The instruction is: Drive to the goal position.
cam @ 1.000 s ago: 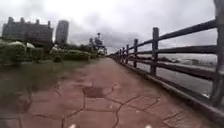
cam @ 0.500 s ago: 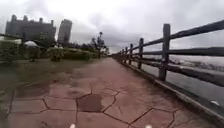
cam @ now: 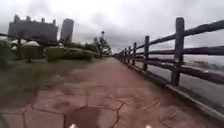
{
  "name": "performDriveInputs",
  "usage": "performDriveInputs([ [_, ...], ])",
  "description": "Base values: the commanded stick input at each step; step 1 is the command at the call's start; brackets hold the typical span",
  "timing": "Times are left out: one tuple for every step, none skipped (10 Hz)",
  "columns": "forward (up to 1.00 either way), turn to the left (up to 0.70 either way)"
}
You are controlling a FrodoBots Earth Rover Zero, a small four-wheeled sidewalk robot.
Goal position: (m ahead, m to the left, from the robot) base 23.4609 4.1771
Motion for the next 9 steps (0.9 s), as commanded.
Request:
performDriveInputs([
  [0.90,0.00],
  [0.90,0.00],
  [0.90,0.00],
  [0.90,0.00],
  [0.90,0.00],
  [0.90,0.00],
  [0.90,0.00],
  [0.90,0.00],
  [0.90,0.00],
])
